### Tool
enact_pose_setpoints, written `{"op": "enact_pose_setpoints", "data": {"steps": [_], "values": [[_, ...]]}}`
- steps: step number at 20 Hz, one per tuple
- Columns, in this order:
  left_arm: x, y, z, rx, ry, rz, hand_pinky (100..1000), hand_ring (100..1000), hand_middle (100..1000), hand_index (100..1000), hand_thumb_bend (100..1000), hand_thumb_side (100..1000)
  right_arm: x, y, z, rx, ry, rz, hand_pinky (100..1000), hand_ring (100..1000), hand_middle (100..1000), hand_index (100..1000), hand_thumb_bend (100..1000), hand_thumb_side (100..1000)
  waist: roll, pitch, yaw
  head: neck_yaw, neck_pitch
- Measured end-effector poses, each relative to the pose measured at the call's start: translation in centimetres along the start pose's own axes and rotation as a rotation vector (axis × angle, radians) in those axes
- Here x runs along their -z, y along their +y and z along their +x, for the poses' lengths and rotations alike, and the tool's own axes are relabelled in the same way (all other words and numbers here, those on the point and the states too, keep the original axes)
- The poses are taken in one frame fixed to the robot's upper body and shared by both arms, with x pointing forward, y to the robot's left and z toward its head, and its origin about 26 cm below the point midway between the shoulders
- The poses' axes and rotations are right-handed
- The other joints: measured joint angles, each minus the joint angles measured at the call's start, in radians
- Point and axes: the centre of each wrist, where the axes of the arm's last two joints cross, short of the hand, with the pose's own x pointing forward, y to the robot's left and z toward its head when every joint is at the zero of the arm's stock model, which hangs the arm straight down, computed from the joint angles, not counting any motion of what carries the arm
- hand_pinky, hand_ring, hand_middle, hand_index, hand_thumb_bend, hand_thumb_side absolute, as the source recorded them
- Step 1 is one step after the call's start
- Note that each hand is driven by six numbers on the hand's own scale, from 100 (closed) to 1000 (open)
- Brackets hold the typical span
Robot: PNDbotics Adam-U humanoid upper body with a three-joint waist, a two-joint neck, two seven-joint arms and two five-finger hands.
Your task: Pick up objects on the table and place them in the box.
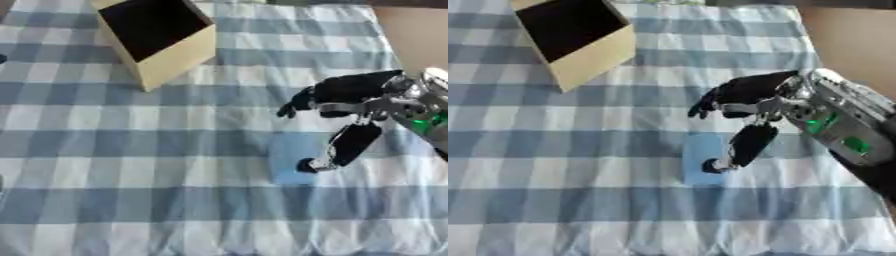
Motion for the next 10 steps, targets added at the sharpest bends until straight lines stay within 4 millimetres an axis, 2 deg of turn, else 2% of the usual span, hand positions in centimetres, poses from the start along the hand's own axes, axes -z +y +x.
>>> {"op": "enact_pose_setpoints", "data": {"steps": [5, 10], "values": [[-0.2, 0.1, 0.0, 0.005, 0.01, -0.003, 593, 655, 743, 814, 341, 788, -1.2, -0.7, 0.2, 0.012, -0.009, -0.024, 863, 886, 815, 970, 401, 592, -0.009, -0.008, -0.009, 0.005, 0.007], [-0.4, 0.1, -0.1, 0.008, 0.018, -0.007, 593, 655, 744, 814, 340, 790, -1.7, -1.0, 1.3, 0.026, -0.052, -0.022, 866, 889, 814, 969, 399, 595, -0.015, -0.016, -0.012, 0.01, 0.015]]}}
